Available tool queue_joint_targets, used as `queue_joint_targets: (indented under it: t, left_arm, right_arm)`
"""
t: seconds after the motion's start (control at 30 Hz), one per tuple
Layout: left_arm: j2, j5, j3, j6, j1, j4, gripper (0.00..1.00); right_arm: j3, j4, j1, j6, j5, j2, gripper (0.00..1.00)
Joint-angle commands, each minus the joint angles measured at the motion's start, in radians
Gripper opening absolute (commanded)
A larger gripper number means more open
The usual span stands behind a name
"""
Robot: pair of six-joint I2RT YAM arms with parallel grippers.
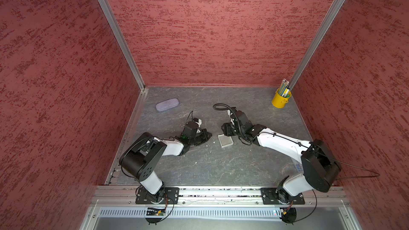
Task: Take the necklace out of the lift-off lid jewelry box
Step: Pick up the lid from the center of the board.
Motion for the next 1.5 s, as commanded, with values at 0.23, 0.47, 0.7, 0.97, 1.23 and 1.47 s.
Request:
queue_joint_targets:
  t: [0.23, 0.47, 0.7, 0.97, 1.23, 1.47]
  left_arm:
    - [-0.032, -0.097, 0.105, 0.168, -0.098, -0.222, 0.05]
    - [-0.055, -0.213, 0.283, 0.403, -0.158, -0.486, 0.12]
    - [-0.015, -0.18, 0.345, 0.458, -0.146, -0.484, 0.18]
    - [0.066, -0.145, 0.487, 0.525, -0.147, -0.559, 0.21]
    - [0.14, -0.113, 0.594, 0.547, -0.163, -0.583, 0.22]
    - [0.169, -0.101, 0.606, 0.54, -0.168, -0.564, 0.22]
  right_arm:
    - [0.198, -0.113, -0.242, -0.256, -0.13, 0.172, 0.77]
    - [0.234, -0.234, -0.321, 0.065, -0.043, 0.194, 0.8]
    - [0.029, -0.124, -0.309, 0.3, -0.075, 0.075, 0.83]
    - [-0.015, -0.066, -0.25, 0.366, -0.068, 0.102, 0.87]
    - [0.033, -0.11, -0.24, 0.353, -0.01, 0.17, 0.89]
    - [0.066, -0.137, -0.24, 0.33, 0.028, 0.203, 0.9]
